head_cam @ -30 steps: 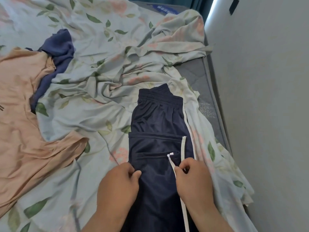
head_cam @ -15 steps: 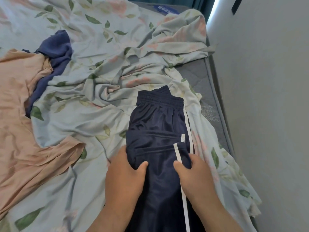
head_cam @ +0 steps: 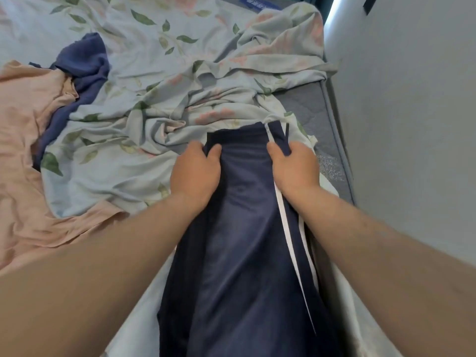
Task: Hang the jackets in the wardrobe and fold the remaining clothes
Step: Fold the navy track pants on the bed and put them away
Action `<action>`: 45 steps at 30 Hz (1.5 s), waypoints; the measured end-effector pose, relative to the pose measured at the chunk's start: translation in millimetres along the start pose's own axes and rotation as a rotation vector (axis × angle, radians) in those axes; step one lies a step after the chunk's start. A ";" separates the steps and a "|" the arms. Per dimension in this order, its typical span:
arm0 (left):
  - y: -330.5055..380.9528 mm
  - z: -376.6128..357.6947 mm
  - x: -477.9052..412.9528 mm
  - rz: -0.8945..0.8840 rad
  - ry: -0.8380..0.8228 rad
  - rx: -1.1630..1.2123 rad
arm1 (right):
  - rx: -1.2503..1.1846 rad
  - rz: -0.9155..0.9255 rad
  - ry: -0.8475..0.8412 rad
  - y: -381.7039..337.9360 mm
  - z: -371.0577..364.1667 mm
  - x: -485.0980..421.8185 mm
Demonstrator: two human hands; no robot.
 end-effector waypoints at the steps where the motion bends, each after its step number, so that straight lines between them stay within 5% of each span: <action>1: -0.9 -2.4 -10.2 0.000 -0.008 -0.027 | 0.021 0.001 0.011 -4.6 -5.3 -11.1; 5: 0.0 -2.2 -24.9 0.003 0.020 -0.063 | 0.133 -0.009 0.008 0.0 -33.4 -33.5; 8: 36.5 1.3 4.5 -0.358 0.127 -0.192 | 0.131 -0.016 -0.019 11.0 -41.3 -30.1; 10: 47.5 -23.0 31.5 -0.574 -0.025 -0.247 | 0.109 -0.026 -0.031 10.9 -34.5 -22.9; 13: 17.9 -57.3 47.8 -0.540 -0.290 -0.390 | 0.345 0.328 0.110 -8.6 -16.2 21.6; 15: 6.1 -65.7 46.5 -0.552 -0.314 -0.405 | 0.558 0.640 0.092 -6.6 -24.5 68.8; 16: 4.4 -68.2 45.0 -0.563 -0.308 -0.391 | 0.649 0.653 0.018 9.0 -31.4 80.4; 20: -1.5 -75.8 43.7 -0.570 -0.303 -0.414 | 0.721 0.452 -0.188 67.0 -44.8 71.3; 32: -8.8 -92.1 34.8 -0.528 -0.385 -0.543 | 0.489 0.365 -0.219 77.8 -52.4 57.0; 38: 3.3 -60.8 46.9 -0.482 -0.421 -0.365 | 0.295 0.279 -0.244 70.8 -29.2 65.5; 45: -57.3 31.3 217.2 0.136 -0.164 -0.024 | -0.024 -0.089 -0.181 125.6 32.8 160.2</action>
Point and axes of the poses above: each hand's wrist, its own x-axis away from the middle knuckle, its own z-axis out of the back of the hand, y = z × x, the point moved 8 cm from there along -x, towards the middle knuckle, and after that the axes turned 9 degrees about -z, right-handed, at the moved point
